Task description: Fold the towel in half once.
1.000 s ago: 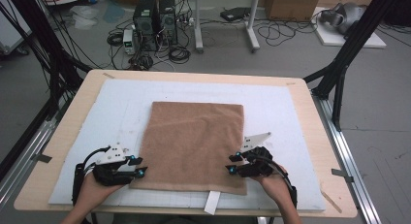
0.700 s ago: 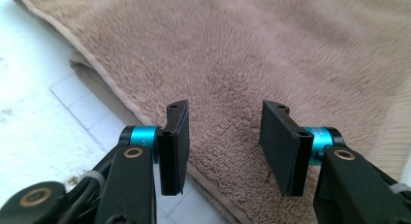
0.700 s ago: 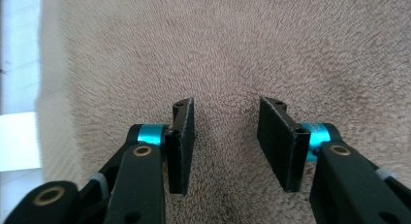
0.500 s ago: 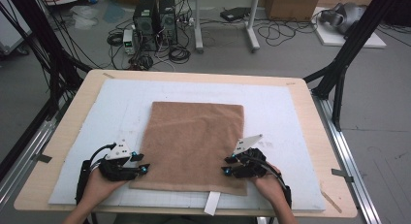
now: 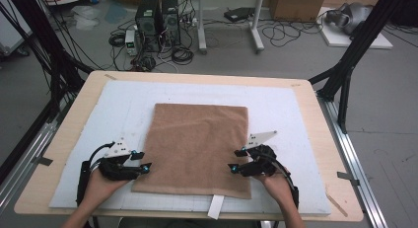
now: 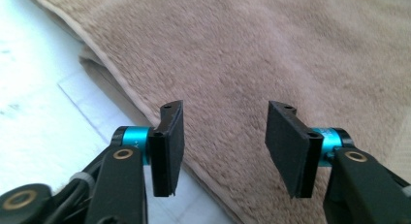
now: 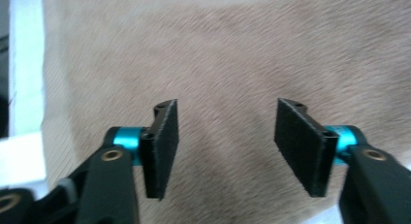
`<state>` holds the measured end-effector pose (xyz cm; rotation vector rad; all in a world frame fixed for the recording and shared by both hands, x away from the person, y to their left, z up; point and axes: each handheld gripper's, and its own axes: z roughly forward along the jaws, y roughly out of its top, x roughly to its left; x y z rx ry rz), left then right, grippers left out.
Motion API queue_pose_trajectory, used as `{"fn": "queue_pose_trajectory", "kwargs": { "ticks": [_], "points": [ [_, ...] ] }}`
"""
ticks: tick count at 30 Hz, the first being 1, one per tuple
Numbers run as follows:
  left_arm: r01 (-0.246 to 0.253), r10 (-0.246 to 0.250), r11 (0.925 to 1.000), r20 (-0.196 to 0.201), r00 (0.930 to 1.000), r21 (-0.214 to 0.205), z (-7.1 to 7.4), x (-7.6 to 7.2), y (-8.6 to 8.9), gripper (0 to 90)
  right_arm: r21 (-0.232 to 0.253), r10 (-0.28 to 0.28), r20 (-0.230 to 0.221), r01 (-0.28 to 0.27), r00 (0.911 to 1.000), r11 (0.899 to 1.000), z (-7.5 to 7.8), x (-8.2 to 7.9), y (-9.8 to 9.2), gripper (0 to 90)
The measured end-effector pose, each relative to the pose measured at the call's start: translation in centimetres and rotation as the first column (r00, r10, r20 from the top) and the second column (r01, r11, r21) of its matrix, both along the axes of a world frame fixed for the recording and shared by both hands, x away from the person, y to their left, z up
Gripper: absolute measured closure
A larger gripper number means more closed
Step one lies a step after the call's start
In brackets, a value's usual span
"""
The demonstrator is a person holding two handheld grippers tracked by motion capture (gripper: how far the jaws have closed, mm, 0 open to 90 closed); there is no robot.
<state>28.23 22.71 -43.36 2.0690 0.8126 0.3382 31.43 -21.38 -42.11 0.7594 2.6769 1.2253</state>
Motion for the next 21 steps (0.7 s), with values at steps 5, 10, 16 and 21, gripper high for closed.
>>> {"fn": "queue_pose_trajectory", "kwargs": {
  "ticks": [5, 10, 16, 21],
  "points": [
    [-0.014, 0.015, 0.9994, 0.025, 0.9996, -0.031, 0.6, 0.5, -0.3, 45.6, 0.010, -0.039, 0.026, 0.039, 0.9989, 0.999, 0.9, 0.9, 0.1, 32.8],
    [-0.013, 0.014, 0.9996, 0.030, 0.9995, -0.024, 0.8, 0.9, -0.6, 44.4, 0.008, -0.044, 0.040, 0.044, 0.9982, 0.999, 1.7, 1.5, 0.4, 30.5],
    [-0.007, 0.008, 0.9998, 0.033, 0.9994, -0.017, 1.2, 1.3, -0.9, 42.8, 0.007, -0.049, 0.060, 0.049, 0.9970, 0.999, 2.2, 1.8, 0.5, 27.6],
    [-0.013, 0.014, 0.9997, 0.030, 0.9995, -0.022, 1.2, 1.3, -0.8, 42.2, 0.000, -0.055, 0.054, 0.055, 0.9970, 0.999, 2.1, 1.8, 0.6, 26.5]
  ]
}}
